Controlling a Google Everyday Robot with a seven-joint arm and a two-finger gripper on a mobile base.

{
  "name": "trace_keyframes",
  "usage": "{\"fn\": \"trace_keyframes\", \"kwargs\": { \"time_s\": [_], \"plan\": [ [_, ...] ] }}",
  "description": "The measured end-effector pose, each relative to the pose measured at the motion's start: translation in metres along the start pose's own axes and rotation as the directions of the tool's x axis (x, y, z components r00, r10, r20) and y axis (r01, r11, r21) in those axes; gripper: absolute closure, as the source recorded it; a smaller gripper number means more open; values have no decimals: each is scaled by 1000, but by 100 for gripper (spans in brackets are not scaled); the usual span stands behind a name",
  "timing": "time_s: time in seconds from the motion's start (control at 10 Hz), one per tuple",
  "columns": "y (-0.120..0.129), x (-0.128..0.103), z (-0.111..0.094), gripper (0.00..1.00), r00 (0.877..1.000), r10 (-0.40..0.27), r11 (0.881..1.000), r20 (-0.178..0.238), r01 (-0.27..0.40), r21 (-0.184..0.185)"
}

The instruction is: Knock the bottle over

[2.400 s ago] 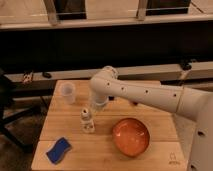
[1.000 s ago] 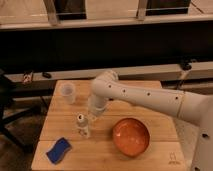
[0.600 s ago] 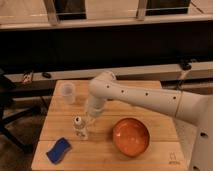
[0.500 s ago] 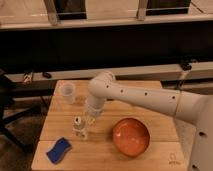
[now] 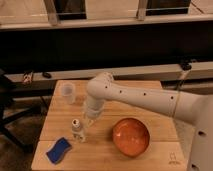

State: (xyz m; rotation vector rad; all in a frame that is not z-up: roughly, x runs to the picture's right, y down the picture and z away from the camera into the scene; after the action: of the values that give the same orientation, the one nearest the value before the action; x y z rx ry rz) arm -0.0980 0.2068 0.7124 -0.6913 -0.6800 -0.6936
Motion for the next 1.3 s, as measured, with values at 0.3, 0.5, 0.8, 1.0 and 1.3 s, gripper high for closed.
{"fn": "trace_keyframes", "kwargs": {
  "time_s": [0.3, 0.5, 0.8, 1.0, 1.3],
  "plan": [
    [-1, -7, 3, 100, 1000, -22, 1000, 14, 22, -7],
    [-3, -15, 6, 100, 999, -41, 999, 24, 41, -14],
    [-4, -21, 8, 100, 997, -62, 998, 39, 63, -20],
    [-6, -27, 9, 100, 996, -73, 997, 45, 74, -23],
    [-4, -37, 10, 100, 995, -84, 996, 56, 86, -30]
  ]
}}
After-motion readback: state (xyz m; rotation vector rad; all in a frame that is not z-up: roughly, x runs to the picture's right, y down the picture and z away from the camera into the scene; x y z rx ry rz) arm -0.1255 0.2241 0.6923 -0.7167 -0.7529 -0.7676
